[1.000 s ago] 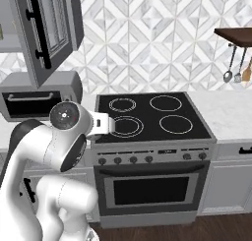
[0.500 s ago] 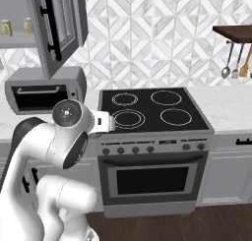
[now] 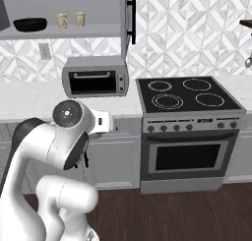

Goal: Gather all objects into one cabinet and sort the glasses and bowls to opposite sides.

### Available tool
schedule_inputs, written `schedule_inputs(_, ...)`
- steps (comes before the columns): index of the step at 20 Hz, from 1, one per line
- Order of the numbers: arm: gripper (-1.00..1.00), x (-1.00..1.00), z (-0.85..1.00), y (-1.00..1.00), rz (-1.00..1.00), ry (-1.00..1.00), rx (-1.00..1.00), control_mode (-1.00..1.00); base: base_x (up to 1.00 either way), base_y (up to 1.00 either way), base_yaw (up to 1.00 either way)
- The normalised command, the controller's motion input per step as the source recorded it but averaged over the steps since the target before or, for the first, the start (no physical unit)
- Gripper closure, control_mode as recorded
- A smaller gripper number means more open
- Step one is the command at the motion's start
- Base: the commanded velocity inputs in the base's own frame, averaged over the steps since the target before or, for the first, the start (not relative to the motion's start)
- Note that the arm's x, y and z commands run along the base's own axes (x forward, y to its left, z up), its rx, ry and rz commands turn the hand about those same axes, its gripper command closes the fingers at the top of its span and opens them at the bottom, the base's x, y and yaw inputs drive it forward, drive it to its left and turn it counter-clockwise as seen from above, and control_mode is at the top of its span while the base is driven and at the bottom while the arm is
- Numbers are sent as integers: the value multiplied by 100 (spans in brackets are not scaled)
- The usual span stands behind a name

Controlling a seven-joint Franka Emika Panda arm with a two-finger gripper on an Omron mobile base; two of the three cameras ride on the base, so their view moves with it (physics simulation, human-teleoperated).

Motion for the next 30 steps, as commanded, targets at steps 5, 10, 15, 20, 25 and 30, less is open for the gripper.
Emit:
schedule_inputs(5, 100, 0, 0, 0, 0, 0, 0, 100, 6, 35, 0)
schedule_inputs(10, 100, 0, 0, 0, 0, 0, 0, 100, 0, 29, 0)
schedule_inputs(15, 100, 0, 0, 0, 0, 0, 0, 100, 5, 85, 0)
schedule_inputs(20, 100, 0, 0, 0, 0, 0, 0, 100, 6, 51, 3)
schedule_inputs(25, 100, 0, 0, 0, 0, 0, 0, 100, 35, 1, 1)
schedule_inputs(30, 100, 0, 0, 0, 0, 0, 0, 100, 68, 17, 8)
